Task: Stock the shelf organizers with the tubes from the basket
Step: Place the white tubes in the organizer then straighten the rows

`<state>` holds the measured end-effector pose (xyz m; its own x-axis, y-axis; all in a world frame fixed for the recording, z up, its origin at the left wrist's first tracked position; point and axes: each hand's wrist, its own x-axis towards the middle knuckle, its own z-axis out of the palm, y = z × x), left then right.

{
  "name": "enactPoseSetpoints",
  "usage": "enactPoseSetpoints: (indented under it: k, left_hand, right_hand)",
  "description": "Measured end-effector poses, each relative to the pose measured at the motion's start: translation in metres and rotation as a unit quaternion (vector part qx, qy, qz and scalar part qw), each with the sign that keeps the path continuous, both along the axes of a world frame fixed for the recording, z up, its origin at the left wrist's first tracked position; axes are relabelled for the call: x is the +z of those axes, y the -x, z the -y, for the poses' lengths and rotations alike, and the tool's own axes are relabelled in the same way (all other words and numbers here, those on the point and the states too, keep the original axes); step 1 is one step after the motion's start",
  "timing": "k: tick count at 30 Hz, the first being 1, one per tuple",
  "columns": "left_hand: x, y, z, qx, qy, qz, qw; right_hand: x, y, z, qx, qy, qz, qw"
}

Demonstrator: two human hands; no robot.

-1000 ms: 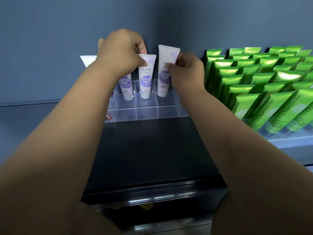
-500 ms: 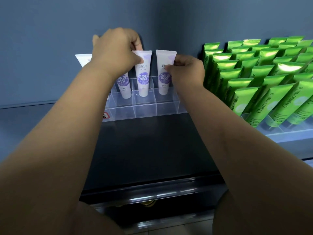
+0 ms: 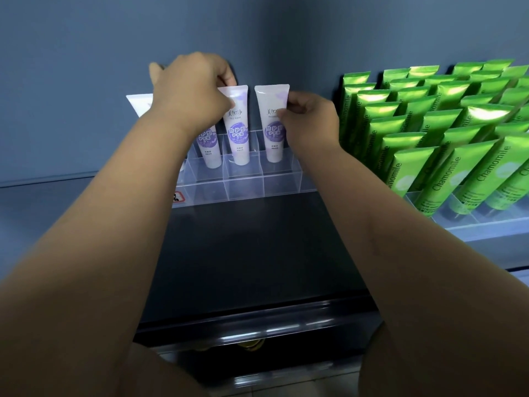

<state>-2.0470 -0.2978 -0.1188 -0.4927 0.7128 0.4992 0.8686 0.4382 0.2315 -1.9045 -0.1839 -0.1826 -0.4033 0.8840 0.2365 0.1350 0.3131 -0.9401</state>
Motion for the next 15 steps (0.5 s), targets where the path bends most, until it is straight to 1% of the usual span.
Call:
enactPoseSetpoints:
  k: [9, 15]
  left_hand:
    - [-0.0028, -0.0012, -0.0028, 0.003, 0.000, 0.000, 1.000]
    - [-0.0033, -0.0003, -0.0004, 0.003, 0.005, 0.010, 1.000]
  right_hand:
    - [0.0018, 0.0000, -0.0063, 0.002, 0.013, 0.008, 1.000]
    - [0.0026, 0.0000, 0.0018, -0.011, 0.014, 0.037, 0.999]
